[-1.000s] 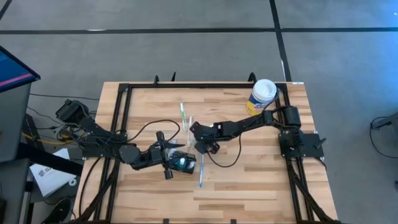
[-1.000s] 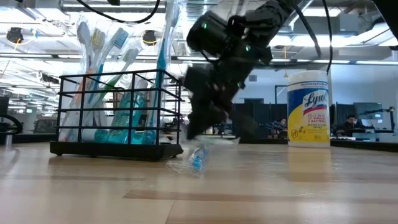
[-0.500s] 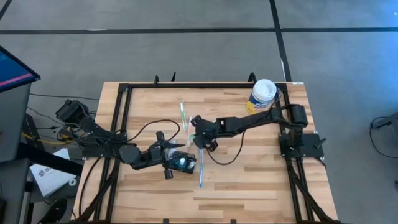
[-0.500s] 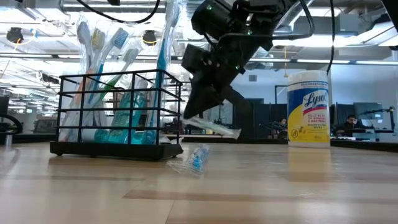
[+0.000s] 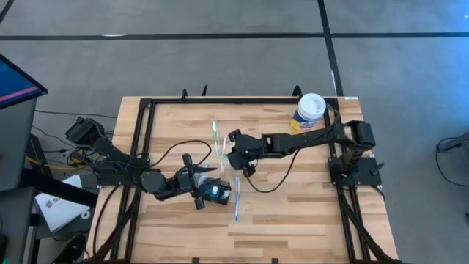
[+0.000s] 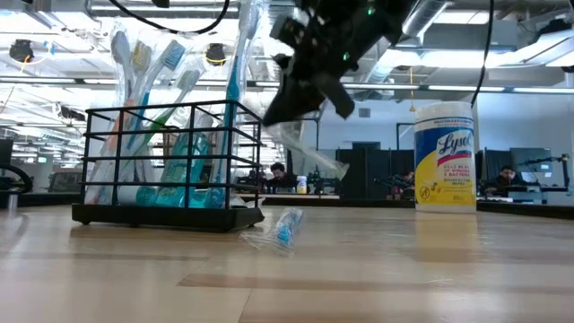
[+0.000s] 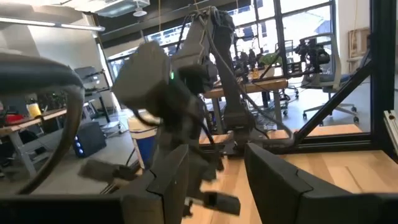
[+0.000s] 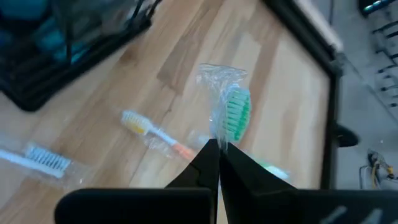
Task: Pick & Place toothbrushing station
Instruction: Put the right green toothbrush into the wire organizer
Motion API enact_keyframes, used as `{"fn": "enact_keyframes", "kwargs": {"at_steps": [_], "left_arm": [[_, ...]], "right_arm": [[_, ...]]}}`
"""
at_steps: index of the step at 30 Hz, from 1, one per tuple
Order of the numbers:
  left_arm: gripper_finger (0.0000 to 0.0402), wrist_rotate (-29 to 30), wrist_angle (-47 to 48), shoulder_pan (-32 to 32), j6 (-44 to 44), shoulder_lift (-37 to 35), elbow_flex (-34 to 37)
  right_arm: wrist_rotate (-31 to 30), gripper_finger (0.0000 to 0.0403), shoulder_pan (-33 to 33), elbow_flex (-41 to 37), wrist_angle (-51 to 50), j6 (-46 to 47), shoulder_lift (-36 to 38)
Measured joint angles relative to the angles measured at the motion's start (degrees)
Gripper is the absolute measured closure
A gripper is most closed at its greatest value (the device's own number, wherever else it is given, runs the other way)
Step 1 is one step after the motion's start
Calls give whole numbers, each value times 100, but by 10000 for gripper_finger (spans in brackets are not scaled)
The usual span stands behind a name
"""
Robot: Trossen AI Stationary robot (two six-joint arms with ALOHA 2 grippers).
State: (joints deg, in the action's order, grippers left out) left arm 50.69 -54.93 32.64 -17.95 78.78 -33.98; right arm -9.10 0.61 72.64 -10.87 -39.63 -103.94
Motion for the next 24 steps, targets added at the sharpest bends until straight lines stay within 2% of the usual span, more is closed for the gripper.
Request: {"fn": "enact_keyframes", "kwargs": {"at_steps": [10, 24], "left_arm": [[252, 11, 0, 0, -5, 0, 0], [252, 34, -5, 0, -9, 0, 0]], "right_arm": [[4, 403, 296, 4, 172, 270, 652], [-53, 403, 801, 4, 692, 518, 1208]]}}
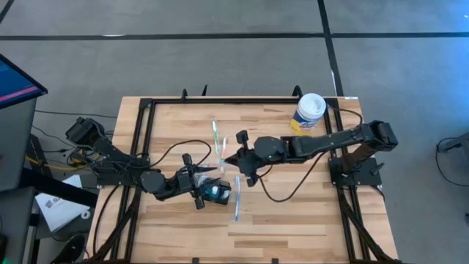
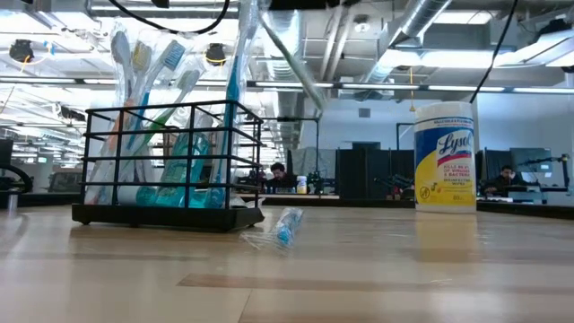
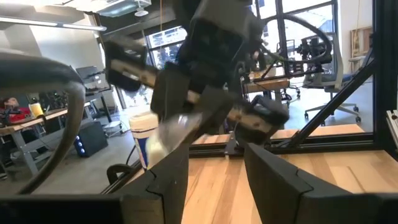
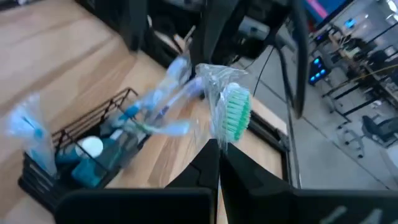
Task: Pick & Place toothbrushing station
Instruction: Put the right green toothbrush into the wire organizer
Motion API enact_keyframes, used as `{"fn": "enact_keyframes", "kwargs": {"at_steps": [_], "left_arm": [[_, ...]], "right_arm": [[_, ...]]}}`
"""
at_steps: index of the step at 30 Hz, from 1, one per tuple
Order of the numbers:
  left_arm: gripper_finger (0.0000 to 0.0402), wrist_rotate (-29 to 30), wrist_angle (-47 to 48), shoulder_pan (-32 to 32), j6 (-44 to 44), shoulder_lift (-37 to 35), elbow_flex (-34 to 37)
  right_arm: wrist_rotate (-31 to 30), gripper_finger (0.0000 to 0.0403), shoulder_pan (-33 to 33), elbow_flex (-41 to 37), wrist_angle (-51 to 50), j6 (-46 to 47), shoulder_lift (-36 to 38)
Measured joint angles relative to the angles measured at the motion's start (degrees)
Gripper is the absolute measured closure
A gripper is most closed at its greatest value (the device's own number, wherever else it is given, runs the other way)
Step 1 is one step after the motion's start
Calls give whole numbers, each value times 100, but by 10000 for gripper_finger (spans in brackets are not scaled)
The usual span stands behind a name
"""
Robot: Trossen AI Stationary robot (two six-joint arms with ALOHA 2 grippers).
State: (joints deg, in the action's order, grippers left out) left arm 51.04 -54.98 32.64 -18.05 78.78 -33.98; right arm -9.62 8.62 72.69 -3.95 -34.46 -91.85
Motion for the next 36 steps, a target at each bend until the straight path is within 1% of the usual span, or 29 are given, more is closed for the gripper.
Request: {"fn": "enact_keyframes", "kwargs": {"at_steps": [4, 6, 12, 14, 18, 20, 25, 31, 33, 36], "left_arm": [[252, -1, -14, 0, -17, 0, 0], [252, -1, -61, 0, -17, 0, 0], [252, -81, -196, -224, -17, 0, 0], [252, -316, -223, -369, -5, 0, 0], [252, -1019, -337, -646, 25, 0, 0], [252, -1234, -463, -736, 27, 0, 0], [252, -1548, -691, -904, 29, 0, 0], [252, -1725, -704, -1082, 142, 0, 0], [257, -1823, -715, -1108, 158, 0, 0], [278, -1957, -735, -1113, 159, 0, 0]], "right_arm": [[-24, 403, 151, 0, 23, 2, 153], [-141, 403, 248, 0, 67, 0, 209], [-229, 403, 459, 0, 740, -152, 236], [-228, 403, 480, 0, 882, -178, 236], [-228, 403, 494, 0, 999, -194, 236], [-230, 403, 519, 0, 1013, -195, 236], [-228, 403, 527, 0, 1030, -195, 236], [-230, 403, 525, 0, 1196, -197, 236], [-228, 403, 525, 0, 1194, -197, 236], [-228, 403, 525, 0, 1194, -197, 236]]}}
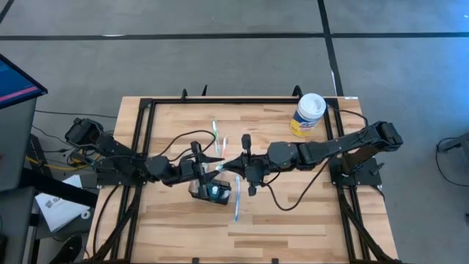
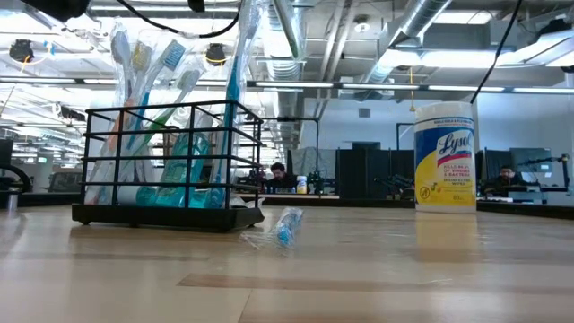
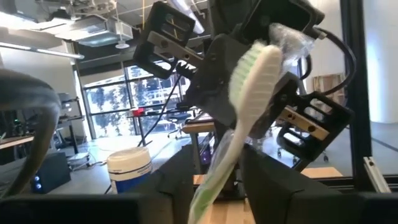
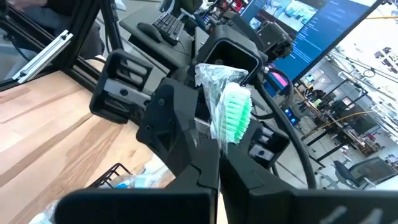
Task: Pick & Place toothbrushing station
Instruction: Put the right green toothbrush into the wire organizer
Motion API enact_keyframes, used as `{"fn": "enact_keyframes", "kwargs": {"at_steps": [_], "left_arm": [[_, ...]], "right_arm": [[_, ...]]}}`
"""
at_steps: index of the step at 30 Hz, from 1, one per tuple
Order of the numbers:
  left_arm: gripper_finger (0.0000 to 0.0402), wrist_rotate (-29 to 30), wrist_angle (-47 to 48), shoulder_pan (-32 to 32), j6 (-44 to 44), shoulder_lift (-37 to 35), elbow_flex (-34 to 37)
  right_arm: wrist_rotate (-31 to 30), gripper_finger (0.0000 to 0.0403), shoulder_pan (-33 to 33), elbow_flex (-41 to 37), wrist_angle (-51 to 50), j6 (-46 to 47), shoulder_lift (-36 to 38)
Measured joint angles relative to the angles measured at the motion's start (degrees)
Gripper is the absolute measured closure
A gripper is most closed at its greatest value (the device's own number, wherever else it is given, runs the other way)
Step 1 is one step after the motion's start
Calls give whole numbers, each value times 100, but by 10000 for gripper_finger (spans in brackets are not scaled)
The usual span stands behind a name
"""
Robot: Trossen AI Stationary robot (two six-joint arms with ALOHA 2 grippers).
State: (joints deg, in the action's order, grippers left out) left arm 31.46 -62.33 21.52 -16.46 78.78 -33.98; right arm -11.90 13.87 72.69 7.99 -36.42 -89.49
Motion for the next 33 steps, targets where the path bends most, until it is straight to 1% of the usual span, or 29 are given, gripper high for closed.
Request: {"fn": "enact_keyframes", "kwargs": {"at_steps": [4, 7, 9, 16, 19, 23, 26, 28, 33], "left_arm": [[327, -37, -11, 4, -15, 0, 0], [375, -44, -6, 4, -112, 0, 0], [390, -41, -8, 4, -127, 1, 0], [396, 91, 25, 24, -131, 2, 0], [396, 355, 84, 105, -270, -34, 0], [397, 534, 556, 244, -232, -326, 0], [397, 621, 1157, 286, 190, -649, 0], [397, 609, 1630, 288, 626, -849, 0], [397, 455, 2529, 289, 1473, -1192, -1]], "right_arm": [[0, 403, -3, 0, 9, 0, -8], [-6, 403, -7, 0, 13, 2, -15], [-3, 403, -17, 0, 8, 50, -15], [-7, 399, -101, 0, -75, 276, -15], [-19, 385, -127, 0, -239, 388, 24], [-22, 357, -120, -1, -353, 397, 60], [-22, 338, -109, -2, -356, 398, 67], [-24, 331, -114, -2, -314, 411, 70], [-42, 326, -116, -2, -325, 409, 70]]}}
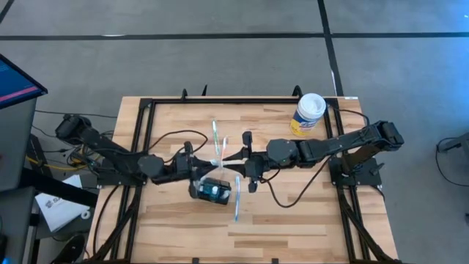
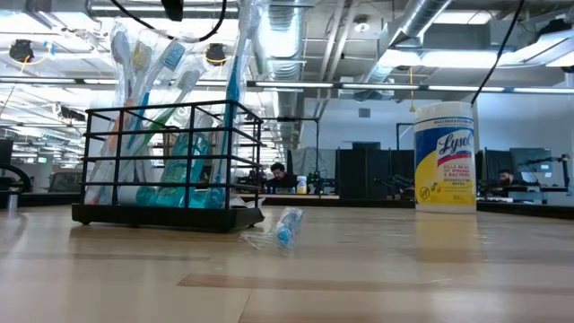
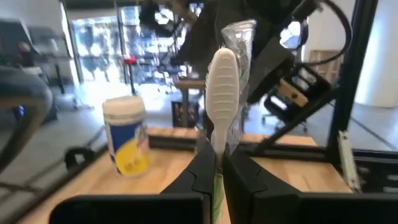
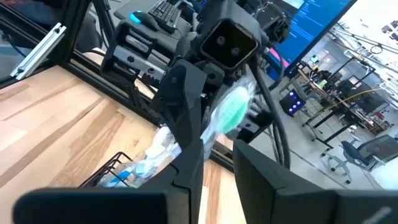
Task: Pick & Place toothbrushing station
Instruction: Put the right green toothbrush into the wire organizer
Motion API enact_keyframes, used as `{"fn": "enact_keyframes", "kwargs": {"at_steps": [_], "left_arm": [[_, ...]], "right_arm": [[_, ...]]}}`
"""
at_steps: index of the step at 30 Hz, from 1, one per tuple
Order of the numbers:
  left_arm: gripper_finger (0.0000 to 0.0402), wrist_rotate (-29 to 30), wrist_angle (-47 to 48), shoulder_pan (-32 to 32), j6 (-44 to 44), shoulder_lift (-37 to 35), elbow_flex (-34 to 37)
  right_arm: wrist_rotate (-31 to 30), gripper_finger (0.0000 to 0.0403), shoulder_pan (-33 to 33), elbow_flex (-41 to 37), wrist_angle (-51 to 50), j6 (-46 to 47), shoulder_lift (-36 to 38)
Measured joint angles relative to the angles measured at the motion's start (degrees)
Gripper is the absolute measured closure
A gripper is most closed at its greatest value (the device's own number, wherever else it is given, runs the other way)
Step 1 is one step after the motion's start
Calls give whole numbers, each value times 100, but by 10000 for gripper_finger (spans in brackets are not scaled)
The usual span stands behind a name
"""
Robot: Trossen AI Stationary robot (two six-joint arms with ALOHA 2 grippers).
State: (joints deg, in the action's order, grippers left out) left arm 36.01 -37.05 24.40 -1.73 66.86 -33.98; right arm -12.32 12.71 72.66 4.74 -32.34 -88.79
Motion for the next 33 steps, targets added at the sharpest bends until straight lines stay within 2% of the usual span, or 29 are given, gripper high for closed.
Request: {"fn": "enact_keyframes", "kwargs": {"at_steps": [4, 8, 15, 24, 33], "left_arm": [[397, -87, 328, 0, 349, -51, -1], [397, -445, 448, 0, 619, -32, 0], [397, -521, 885, 0, 884, -23, -1], [397, -1213, 1026, 0, 1125, -23, -1], [397, -1253, 1527, 0, 1390, -23, -1]], "right_arm": [[0, 326, 2, 0, 0, 1, 2], [0, 326, 2, 0, -6, 72, 2], [0, 326, 2, 0, -153, 93, 4], [2, 326, 0, 0, -437, 345, 4], [2, 326, -2, 0, -443, 347, 4]]}}
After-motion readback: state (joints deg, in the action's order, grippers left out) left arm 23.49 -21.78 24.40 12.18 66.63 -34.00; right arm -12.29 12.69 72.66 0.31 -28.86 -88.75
